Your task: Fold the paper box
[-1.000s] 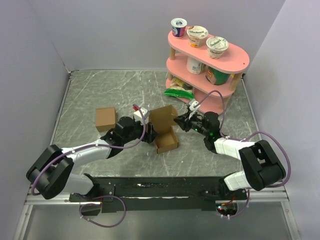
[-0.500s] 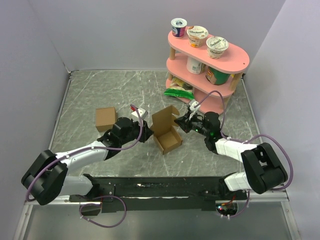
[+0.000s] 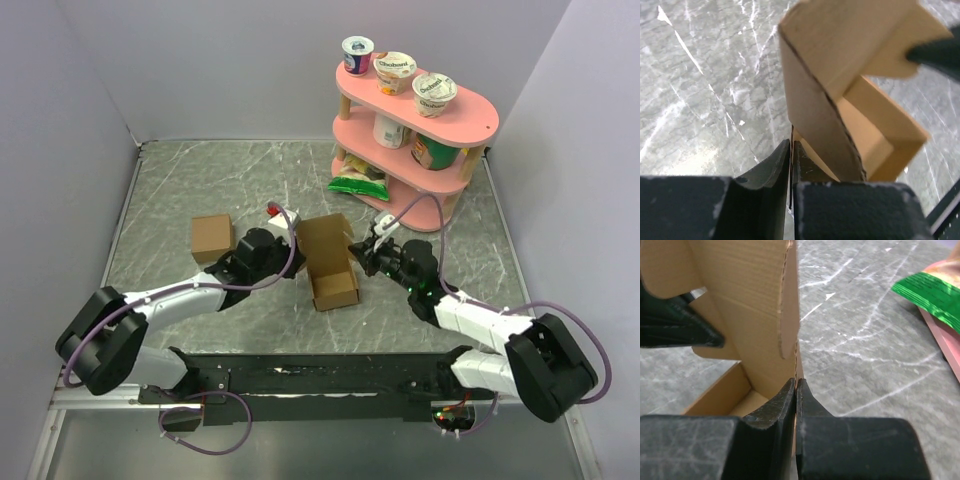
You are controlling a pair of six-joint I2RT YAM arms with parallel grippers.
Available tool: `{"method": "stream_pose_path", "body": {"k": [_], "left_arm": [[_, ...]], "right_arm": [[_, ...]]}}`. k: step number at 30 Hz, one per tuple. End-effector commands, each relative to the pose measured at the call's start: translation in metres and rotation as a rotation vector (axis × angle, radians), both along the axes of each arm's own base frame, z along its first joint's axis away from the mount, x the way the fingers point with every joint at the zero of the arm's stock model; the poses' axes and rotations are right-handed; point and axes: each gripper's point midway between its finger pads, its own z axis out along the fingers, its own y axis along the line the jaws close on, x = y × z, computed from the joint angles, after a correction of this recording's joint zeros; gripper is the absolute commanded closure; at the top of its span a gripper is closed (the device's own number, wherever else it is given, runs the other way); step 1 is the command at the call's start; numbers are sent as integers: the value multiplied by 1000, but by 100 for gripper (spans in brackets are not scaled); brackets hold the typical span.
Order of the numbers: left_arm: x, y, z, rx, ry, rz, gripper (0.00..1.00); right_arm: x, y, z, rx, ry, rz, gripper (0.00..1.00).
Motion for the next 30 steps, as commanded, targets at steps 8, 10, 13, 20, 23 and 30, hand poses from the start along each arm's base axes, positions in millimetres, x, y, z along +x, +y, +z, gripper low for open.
{"method": "stream_pose_path", "body": {"k": [8,10,13,20,23,30], "left_arm": [[15,-28,28,-97,8,114,87],[15,-32,25,-109,26,125,87],[10,-37,23,-112,32,144,87],[0,-42,18,-118,37,179,87],[-4,-43,17,-115,29,192,88],[-12,-41,25,-158,-7,226,87]], "right_arm": [[-25,3,-3,99,10,-180,97],[-27,5,-4,108,15,-203,98],[-27,8,-3,109,18,-239,98],[-24,14,-4,101,27,-317,98],[-22,17,-2,102,41,-355,98],[-28,28,4,93,18,-406,98]]}}
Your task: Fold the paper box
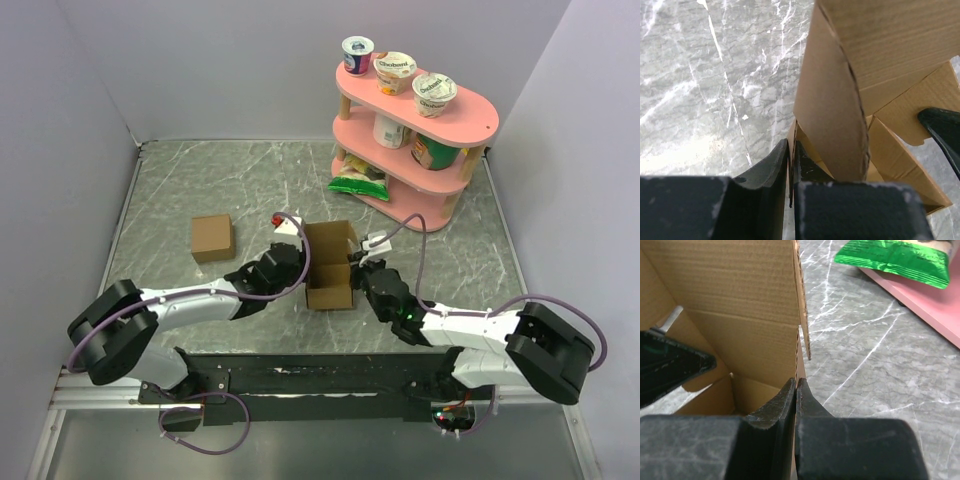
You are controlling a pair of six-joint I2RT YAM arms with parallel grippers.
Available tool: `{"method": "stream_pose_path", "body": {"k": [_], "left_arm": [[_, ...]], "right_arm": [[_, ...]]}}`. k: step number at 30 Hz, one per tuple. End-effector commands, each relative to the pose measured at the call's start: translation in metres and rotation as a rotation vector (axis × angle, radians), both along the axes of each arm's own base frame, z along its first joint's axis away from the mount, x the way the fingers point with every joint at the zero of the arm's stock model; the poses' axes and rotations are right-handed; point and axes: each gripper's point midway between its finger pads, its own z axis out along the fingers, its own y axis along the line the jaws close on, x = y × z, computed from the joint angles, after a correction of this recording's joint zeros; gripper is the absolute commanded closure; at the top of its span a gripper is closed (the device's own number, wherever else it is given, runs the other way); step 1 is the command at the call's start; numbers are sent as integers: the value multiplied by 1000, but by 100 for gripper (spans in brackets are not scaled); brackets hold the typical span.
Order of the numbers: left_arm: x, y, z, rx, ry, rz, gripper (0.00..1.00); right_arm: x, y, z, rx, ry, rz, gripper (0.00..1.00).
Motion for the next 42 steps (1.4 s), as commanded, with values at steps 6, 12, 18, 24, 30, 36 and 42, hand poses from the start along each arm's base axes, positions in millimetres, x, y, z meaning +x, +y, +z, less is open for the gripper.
{"method": "stream_pose_path", "body": {"k": [6,12,18,24,30,36,42], "left_arm": [[-16,-32,50,-176,-140,-69,86],[-11,-28,57,-187,-184,-20,86],[-13,-34,51,-211,-137,-7,86],[-24,-37,40,-249,-88,-17,87],[-45,-22,13,-197,-84,-39,85],[-54,-5,6,-176,-105,-15,85],[-55,-17,9,-207,-54,-4,89]], "right_arm": [[-17,33,26,65,-65,8,100],[-28,30,11,-2,-89,-49,100],[-41,32,-3,-66,-99,-82,100],[-45,28,-12,-69,-95,-114,100],[-48,24,-12,-61,-94,-128,100],[-48,23,-14,-66,-90,-145,100],[-49,32,-15,-98,-94,-145,100]]}}
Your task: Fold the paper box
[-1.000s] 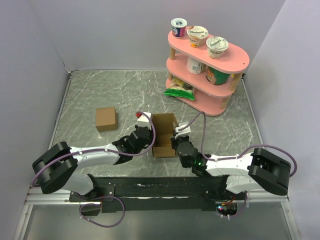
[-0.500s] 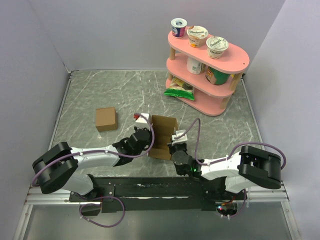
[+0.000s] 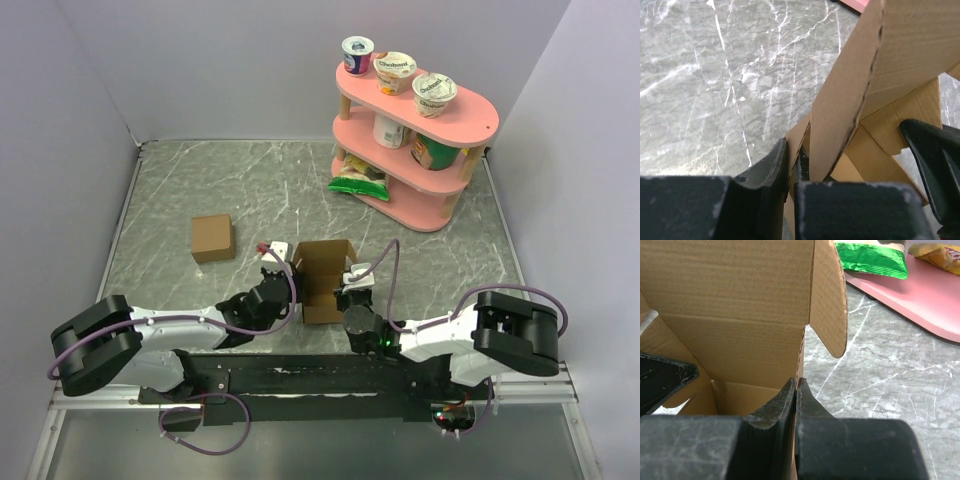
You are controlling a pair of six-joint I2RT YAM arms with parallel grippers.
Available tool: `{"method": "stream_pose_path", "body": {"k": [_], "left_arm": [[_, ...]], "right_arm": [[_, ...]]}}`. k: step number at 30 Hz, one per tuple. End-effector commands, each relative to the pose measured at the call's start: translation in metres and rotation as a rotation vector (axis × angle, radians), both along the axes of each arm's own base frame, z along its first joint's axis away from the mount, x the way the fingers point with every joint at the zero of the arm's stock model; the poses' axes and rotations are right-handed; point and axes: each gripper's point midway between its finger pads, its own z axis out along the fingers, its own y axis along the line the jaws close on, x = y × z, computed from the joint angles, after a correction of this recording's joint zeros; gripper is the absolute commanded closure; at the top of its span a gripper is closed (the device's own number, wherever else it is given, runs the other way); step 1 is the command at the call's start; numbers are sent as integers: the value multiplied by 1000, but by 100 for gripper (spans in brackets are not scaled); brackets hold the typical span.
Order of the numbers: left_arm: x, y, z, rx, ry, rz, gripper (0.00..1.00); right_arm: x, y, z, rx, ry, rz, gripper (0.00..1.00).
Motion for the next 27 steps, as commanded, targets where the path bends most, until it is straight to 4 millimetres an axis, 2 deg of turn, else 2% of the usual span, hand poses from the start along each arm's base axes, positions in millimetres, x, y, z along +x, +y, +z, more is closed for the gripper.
{"method": "stream_pose_path", "body": {"k": [1,2,3,6,13,19,23,27], "left_arm": [[-14,-31,10,-103,79,-68,89],[-14,-33,7,-95,96,-68,89],[-11,-38,15,-111,95,-65,89],[-7,-44,21,-125,106,-49,89],[-2,-54,7,-110,157,-19,87],[2,-64,11,-108,169,-22,87],[-7,-62,-5,-110,186,-57,87],[-17,-57,-11,-94,137,-132,84]], "right_arm": [[-6,20,-6,-15,18,52,100],[-7,21,-5,-17,15,54,100],[-8,22,-5,-27,10,56,100],[-10,25,-3,-28,-2,64,100],[-15,32,-2,-47,-19,78,100],[-16,32,1,-67,-53,69,100],[-17,30,4,-58,-60,58,100],[-17,27,8,-50,-66,50,100]]}}
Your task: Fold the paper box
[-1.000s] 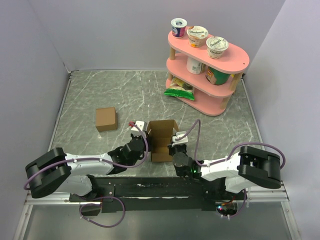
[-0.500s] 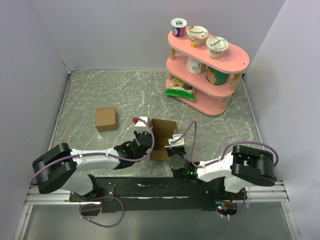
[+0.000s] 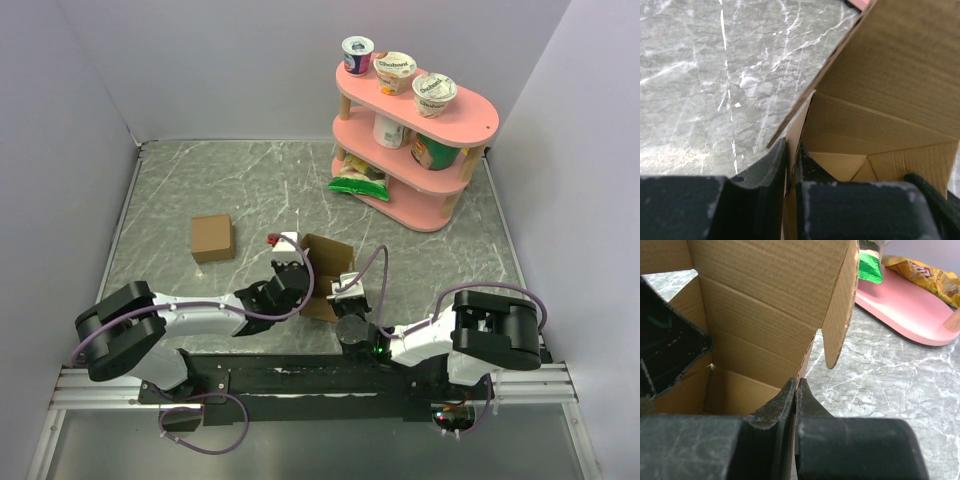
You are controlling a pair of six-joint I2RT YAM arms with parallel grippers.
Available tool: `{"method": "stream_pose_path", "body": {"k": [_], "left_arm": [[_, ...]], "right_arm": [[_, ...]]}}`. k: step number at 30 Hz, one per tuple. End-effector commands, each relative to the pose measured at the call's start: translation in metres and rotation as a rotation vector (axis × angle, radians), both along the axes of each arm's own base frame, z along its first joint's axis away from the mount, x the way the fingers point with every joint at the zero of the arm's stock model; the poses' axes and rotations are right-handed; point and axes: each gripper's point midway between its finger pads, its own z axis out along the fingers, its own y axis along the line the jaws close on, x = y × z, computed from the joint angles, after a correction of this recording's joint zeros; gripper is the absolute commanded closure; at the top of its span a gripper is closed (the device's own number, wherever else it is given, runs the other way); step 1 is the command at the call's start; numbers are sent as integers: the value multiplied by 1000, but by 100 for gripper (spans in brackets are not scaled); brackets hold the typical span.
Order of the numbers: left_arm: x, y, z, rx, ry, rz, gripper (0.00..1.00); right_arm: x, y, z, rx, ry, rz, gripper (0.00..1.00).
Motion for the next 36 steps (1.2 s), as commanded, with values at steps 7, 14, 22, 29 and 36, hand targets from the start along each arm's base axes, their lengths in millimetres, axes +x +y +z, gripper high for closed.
{"method": "stream_pose_path", "body": {"k": [7,14,22,29,36], "left_arm": [[-54,-9,-11,-69,-88,-285,85],[-57,2,-6,-72,-134,-245,86],[-48,-1,26,3,-326,-297,83],[-36,-8,28,105,-354,-409,85],[-7,-4,39,177,-358,-458,85]], "right_arm": [[-10,25,14,94,-4,112,92],[-18,32,9,105,49,145,80],[-20,26,10,148,49,202,40],[-23,8,17,238,70,318,15],[-29,-13,30,306,110,361,5]]}}
